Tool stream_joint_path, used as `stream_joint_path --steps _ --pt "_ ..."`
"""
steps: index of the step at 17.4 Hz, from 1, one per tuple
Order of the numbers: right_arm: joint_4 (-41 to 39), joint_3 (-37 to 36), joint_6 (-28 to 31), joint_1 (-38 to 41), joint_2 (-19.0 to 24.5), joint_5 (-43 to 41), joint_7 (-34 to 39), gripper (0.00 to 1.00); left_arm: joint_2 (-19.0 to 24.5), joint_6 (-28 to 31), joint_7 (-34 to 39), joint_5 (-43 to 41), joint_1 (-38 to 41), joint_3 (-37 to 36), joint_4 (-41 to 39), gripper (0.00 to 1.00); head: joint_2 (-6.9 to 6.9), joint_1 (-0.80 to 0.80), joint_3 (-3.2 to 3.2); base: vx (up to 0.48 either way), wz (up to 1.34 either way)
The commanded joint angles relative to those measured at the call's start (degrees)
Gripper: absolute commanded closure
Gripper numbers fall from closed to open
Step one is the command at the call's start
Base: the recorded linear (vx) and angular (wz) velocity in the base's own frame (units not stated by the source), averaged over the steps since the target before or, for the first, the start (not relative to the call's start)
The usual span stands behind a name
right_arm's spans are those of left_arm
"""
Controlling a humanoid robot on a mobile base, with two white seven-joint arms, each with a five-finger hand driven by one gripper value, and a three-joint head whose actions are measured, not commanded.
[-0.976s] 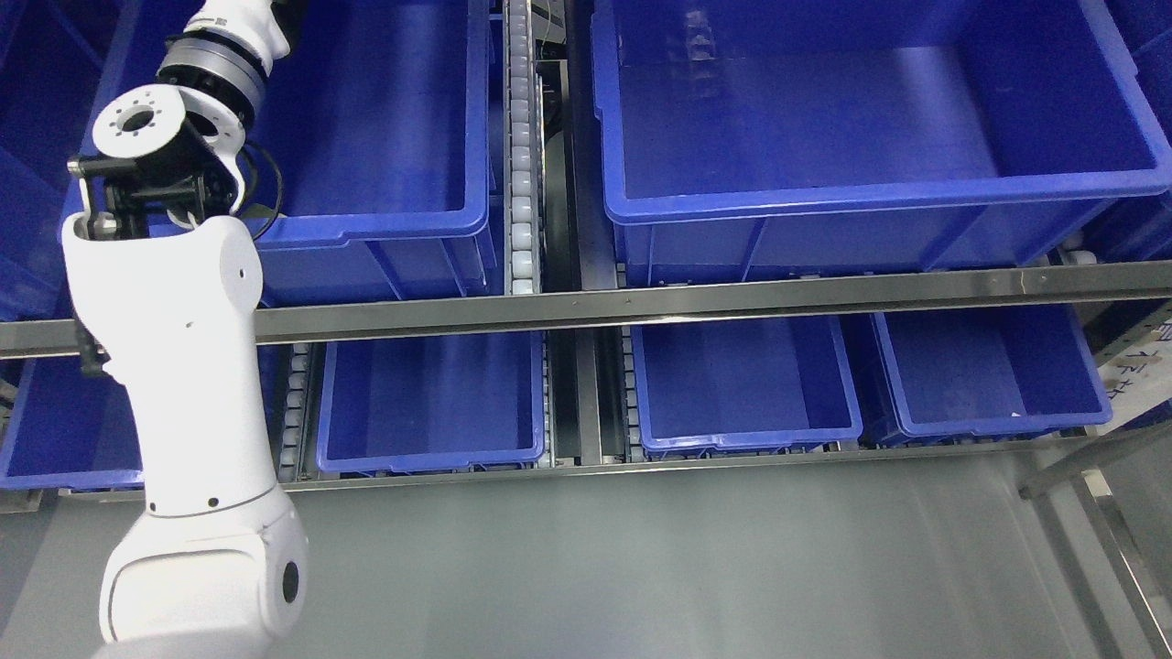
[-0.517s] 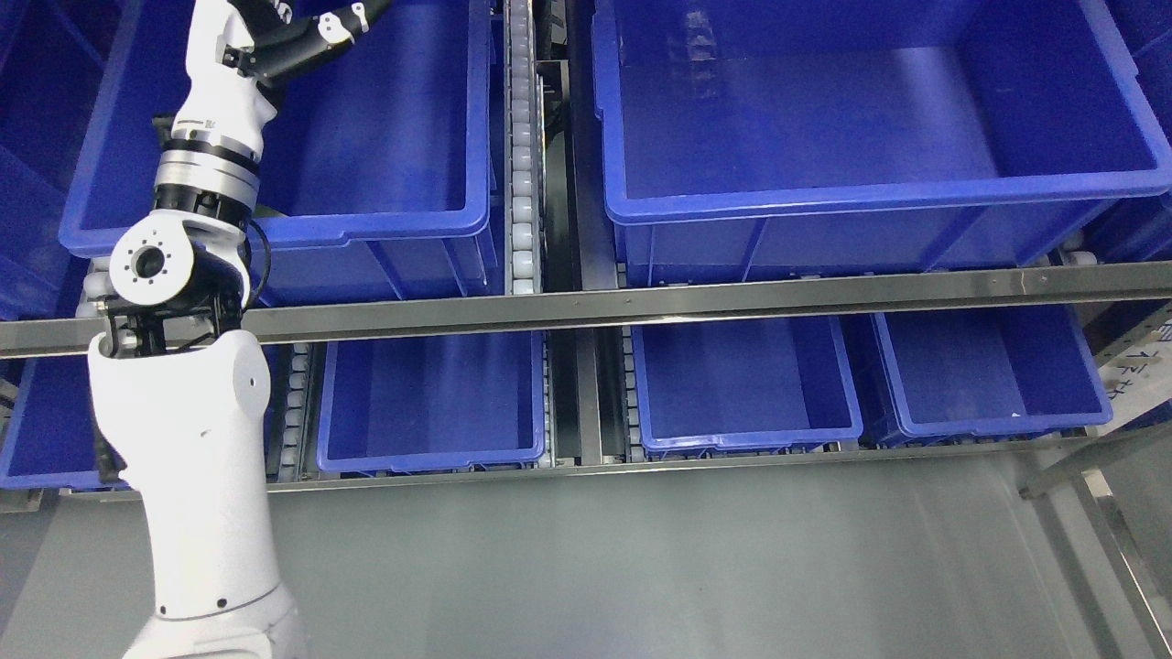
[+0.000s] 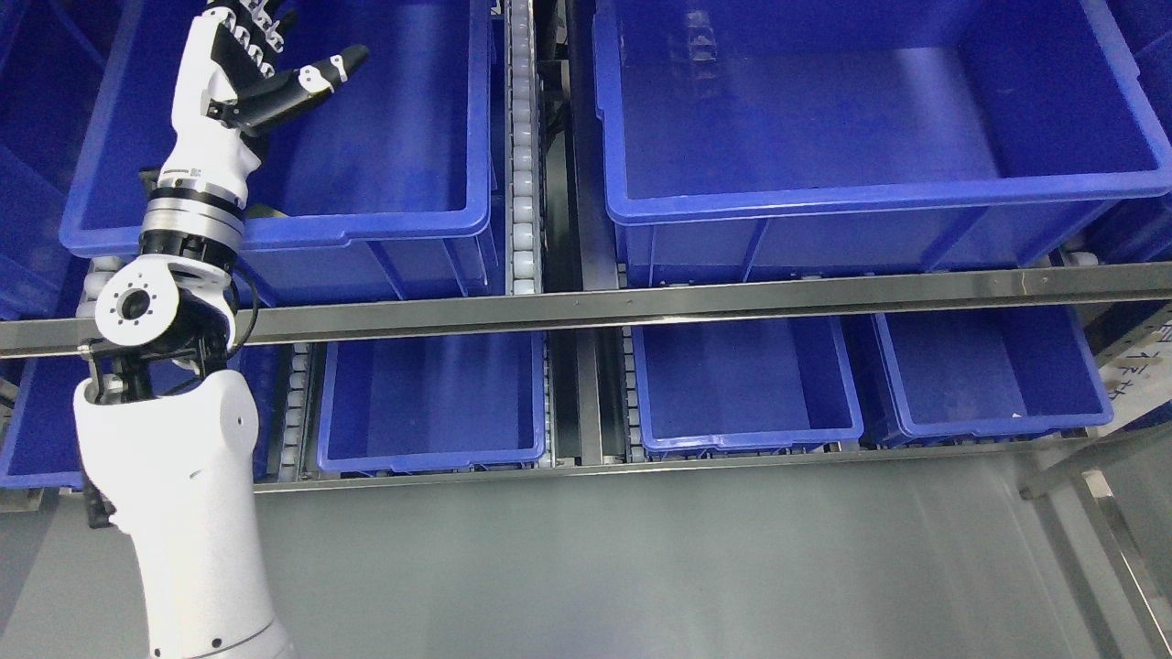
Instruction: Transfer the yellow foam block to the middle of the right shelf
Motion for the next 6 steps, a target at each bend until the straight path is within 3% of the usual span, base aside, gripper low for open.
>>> stream_joint_path --steps 1,6 --pt "-1.0 0.0 0.0 -0.2 -1.0 0.0 0.0 0.00 1.0 0.3 0.2 0.0 0.7 1.6 -2.2 0.00 0.00 0.00 0.00 0.000 0.00" --pt "-1.0 0.0 0.0 -0.1 -1.0 0.0 0.0 0.00 1.0 0.3 0.1 0.0 0.6 1.7 -2.2 0.00 0.00 0.00 0.00 0.000 0.00"
